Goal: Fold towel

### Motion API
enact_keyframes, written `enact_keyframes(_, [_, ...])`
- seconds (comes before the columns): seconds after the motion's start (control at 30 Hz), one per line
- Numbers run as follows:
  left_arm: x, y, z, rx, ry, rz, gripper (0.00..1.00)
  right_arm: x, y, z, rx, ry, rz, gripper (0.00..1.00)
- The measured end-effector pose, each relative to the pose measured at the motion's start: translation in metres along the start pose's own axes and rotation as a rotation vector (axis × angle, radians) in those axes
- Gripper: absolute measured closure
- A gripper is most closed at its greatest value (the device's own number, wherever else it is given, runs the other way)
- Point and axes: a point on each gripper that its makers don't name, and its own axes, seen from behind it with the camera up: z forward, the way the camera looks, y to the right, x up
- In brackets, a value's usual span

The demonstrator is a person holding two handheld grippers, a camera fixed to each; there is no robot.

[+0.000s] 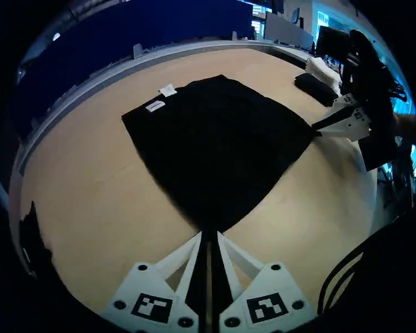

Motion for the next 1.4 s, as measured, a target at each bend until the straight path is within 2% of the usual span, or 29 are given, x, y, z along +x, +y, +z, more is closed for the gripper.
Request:
enact_keyframes(0.27, [0.003, -0.002, 0.001, 0.017, 0.005, 0.014, 0.98, 0.004, -0.001, 0.000, 0.003, 0.006, 0.001, 0.85])
enact_keyframes(0.47, [0.008, 0.002, -0.003, 0.001, 0.017, -0.016, 0.99, 0.008, -0.004, -0.002, 0.010, 0.016, 0.004, 0.86])
enact_keyframes(0.7, [0.009, 0.000, -0.005, 0.003, 0.023, -0.027, 0.99, 0.012, -0.004, -0.005, 0.010, 0.019, -0.002, 0.86])
enact_keyframes(1.0, [0.015, -0.005, -0.020, 0.012, 0.035, -0.068, 0.99, 0.026, -0.003, -0.017, 0.004, 0.031, -0.022, 0.86])
enact_keyframes(1.17, [0.020, -0.006, -0.030, 0.017, 0.049, -0.096, 0.99, 0.039, -0.003, -0.028, 0.004, 0.045, -0.025, 0.86])
enact_keyframes(1.4, [0.027, -0.005, -0.047, 0.021, 0.070, -0.109, 0.99, 0.052, -0.005, -0.046, 0.007, 0.053, -0.043, 0.86])
